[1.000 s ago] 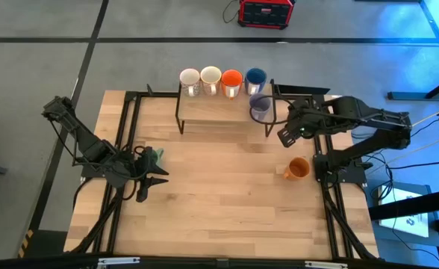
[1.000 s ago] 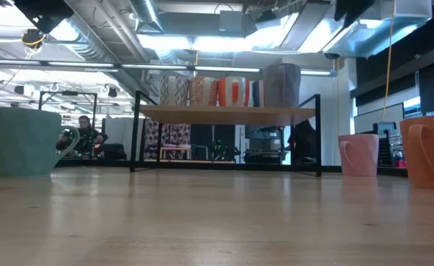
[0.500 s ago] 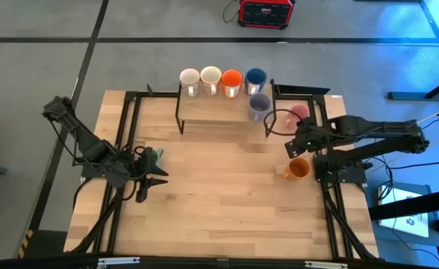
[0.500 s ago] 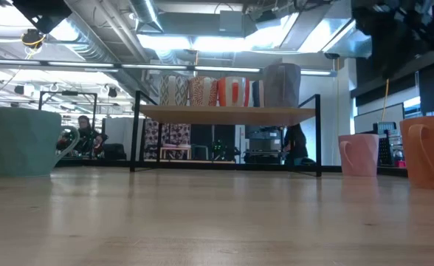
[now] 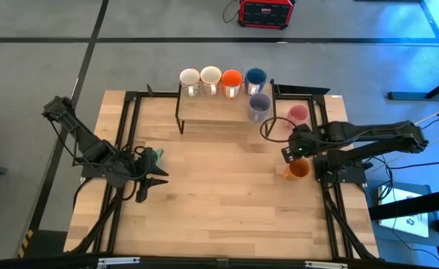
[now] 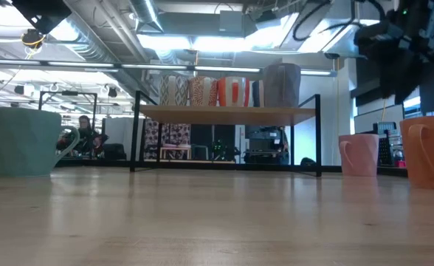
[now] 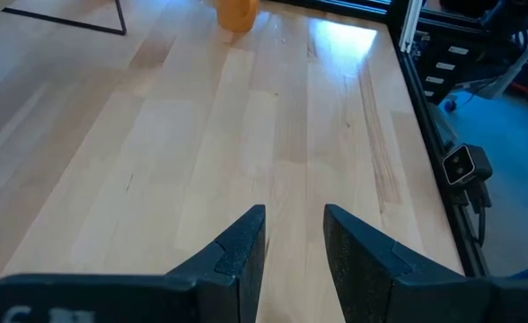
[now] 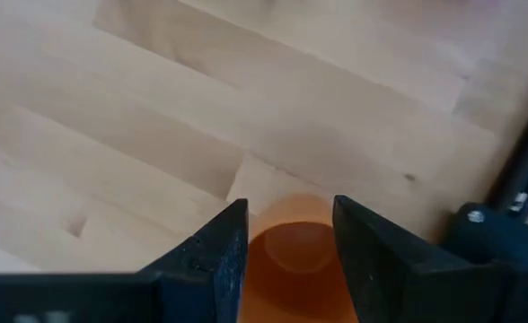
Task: Place coffee mugs
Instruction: Put the brown mug on the shelf
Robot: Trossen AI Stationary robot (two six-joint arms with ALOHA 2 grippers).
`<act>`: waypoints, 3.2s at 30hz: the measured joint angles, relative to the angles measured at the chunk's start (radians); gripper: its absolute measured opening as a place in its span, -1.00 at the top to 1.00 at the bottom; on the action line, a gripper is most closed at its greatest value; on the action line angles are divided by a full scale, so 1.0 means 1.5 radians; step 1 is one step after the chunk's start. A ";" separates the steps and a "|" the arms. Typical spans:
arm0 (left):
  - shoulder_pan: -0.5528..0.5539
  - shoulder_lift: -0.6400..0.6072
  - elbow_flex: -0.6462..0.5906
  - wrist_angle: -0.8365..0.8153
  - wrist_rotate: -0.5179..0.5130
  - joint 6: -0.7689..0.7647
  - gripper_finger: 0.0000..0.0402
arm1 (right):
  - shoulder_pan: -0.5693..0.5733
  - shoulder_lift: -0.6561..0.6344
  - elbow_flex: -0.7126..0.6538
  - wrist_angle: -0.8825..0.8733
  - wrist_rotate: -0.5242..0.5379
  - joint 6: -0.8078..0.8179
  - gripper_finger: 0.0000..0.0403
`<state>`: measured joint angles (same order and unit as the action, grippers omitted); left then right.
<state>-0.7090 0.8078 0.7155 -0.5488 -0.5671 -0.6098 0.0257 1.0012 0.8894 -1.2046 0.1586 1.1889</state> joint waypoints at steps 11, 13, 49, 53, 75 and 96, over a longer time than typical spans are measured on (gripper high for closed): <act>0.000 0.000 0.000 0.000 0.000 -0.011 0.45 | 0.001 0.003 -0.084 0.079 -0.151 0.140 0.26; 0.000 0.000 0.000 0.000 0.000 -0.011 0.45 | 0.000 0.003 -0.087 0.084 -0.151 0.149 0.26; 0.000 0.000 0.000 0.002 -0.012 -0.011 0.45 | 0.057 0.078 -0.083 0.215 -0.124 0.012 0.97; 0.000 0.000 0.000 0.002 -0.012 -0.011 0.45 | 0.096 0.078 -0.079 0.294 -0.119 -0.028 0.96; 0.000 0.000 0.000 0.002 -0.017 -0.006 0.45 | 0.205 0.368 0.147 0.368 -0.083 -0.296 0.99; 0.000 0.000 0.000 0.009 -0.015 -0.007 0.45 | 0.200 0.488 0.229 0.317 -0.168 -0.378 0.94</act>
<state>-0.7090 0.8078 0.7151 -0.5350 -0.5898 -0.6197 0.3255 1.7325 1.2331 -0.7296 -0.0932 0.6216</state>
